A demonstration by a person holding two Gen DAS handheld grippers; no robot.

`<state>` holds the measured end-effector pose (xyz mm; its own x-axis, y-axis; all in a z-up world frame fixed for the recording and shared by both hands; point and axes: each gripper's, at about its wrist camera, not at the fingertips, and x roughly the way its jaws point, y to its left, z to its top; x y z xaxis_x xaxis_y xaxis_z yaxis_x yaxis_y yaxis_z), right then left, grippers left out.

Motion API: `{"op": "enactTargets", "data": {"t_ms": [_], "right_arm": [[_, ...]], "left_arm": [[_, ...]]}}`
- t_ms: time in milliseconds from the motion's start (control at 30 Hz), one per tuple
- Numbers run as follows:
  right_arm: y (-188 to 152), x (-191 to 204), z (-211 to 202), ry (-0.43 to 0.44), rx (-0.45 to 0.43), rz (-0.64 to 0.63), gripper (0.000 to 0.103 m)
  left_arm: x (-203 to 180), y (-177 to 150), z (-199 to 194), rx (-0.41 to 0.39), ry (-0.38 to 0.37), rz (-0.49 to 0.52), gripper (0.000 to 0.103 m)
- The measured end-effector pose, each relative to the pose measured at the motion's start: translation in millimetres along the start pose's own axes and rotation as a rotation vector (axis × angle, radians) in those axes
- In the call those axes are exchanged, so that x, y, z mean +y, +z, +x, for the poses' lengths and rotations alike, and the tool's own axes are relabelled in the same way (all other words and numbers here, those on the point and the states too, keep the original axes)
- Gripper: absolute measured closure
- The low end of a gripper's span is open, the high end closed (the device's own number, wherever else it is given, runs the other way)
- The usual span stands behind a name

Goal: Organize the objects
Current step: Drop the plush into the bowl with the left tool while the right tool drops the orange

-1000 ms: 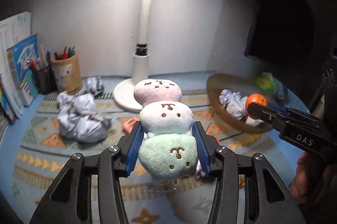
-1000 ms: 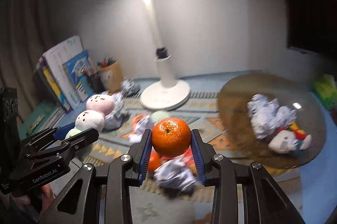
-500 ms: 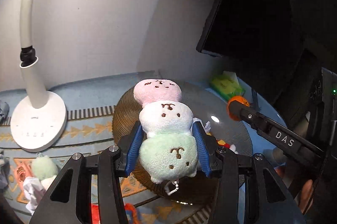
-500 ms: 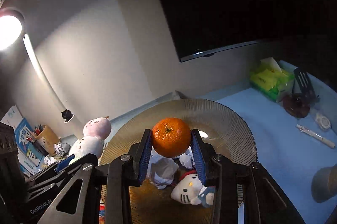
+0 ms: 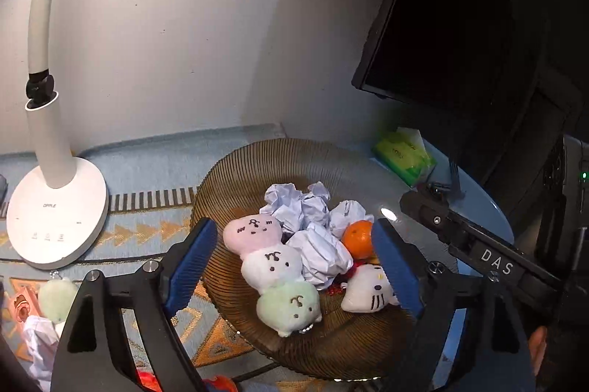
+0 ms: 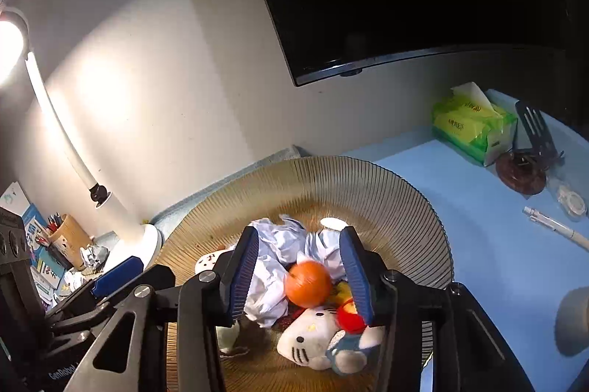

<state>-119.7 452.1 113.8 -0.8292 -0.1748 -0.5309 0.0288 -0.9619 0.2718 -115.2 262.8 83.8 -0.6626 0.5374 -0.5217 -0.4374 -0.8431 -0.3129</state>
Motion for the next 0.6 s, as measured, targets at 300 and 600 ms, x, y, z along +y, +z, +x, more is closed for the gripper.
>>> {"op": "enactTargets", "data": {"t_ms": [300,600], "right_arm": [[-9.5,15.5,-25.4,0.011,-0.076,-0.048,0.059],[-38.9,91.3,-73.3,0.273,0.013,-0.084,0.048]], "left_arm": [[9.2,4.1,-74.8,-0.074,-0.011,-0.035,0.018],[72.7,-23.6,-195.4,-0.180,0.152,-0.144,0.001]]}}
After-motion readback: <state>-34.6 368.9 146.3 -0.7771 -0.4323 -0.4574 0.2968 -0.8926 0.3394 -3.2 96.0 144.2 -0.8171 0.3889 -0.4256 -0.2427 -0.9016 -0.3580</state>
